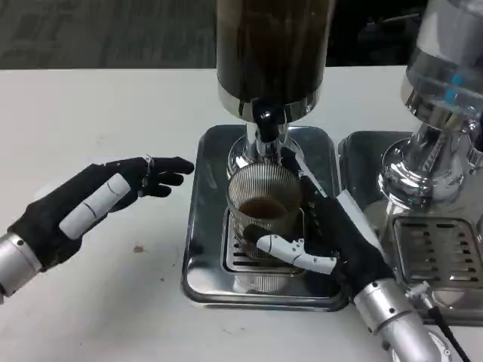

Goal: Grasp the cup under the faucet to collect the drink, then remove the cup.

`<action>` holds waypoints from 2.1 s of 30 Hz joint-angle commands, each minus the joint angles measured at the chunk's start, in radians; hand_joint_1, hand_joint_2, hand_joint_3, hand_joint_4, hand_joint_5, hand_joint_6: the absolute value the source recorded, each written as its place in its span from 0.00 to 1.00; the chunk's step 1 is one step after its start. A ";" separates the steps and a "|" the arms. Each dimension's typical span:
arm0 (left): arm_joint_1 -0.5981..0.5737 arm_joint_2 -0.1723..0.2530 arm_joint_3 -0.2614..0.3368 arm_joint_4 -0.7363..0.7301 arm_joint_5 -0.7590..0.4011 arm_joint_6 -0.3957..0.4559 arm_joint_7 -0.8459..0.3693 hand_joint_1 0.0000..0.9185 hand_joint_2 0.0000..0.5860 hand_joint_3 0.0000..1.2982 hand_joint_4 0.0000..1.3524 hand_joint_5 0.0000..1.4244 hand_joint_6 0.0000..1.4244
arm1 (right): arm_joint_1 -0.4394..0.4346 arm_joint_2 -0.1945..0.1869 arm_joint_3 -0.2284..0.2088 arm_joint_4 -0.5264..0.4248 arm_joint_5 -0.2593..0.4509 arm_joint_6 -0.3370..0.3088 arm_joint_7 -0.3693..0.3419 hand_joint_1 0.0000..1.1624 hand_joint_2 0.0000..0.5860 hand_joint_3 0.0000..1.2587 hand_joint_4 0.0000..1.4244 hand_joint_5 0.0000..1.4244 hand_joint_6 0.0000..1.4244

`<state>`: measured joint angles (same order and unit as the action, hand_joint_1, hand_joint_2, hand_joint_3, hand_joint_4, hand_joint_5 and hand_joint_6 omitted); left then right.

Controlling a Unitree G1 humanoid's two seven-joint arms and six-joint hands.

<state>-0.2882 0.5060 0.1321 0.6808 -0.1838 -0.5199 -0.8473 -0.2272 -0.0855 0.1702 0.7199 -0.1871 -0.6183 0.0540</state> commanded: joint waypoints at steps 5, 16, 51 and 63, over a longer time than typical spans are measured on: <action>-0.010 0.018 -0.009 0.015 0.021 -0.007 0.008 0.00 0.22 0.27 0.14 0.13 0.16 | -0.010 0.011 0.022 0.027 -0.037 0.030 -0.011 0.63 0.27 0.00 0.00 0.01 0.08; -0.013 0.024 -0.015 0.026 0.024 -0.008 0.005 0.00 0.23 0.27 0.15 0.14 0.16 | -0.013 0.019 0.039 0.046 -0.051 0.036 -0.039 0.65 0.29 0.00 0.00 0.08 0.14; -0.016 0.031 -0.038 0.057 0.024 -0.012 0.009 0.00 0.25 0.28 0.16 0.16 0.17 | 0.038 0.048 0.037 0.041 -0.153 -0.057 -0.334 0.69 0.33 0.41 0.38 0.48 0.61; -0.020 0.024 -0.042 0.066 0.026 -0.013 0.011 0.00 0.25 0.28 0.17 0.16 0.17 | 0.060 0.046 0.031 0.021 -0.190 -0.083 -0.424 0.71 0.33 0.50 0.48 0.60 0.76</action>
<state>-0.3025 0.5281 0.0986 0.7363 -0.1774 -0.5200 -0.8379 -0.1880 -0.0379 0.2078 0.7456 -0.3673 -0.6909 -0.3421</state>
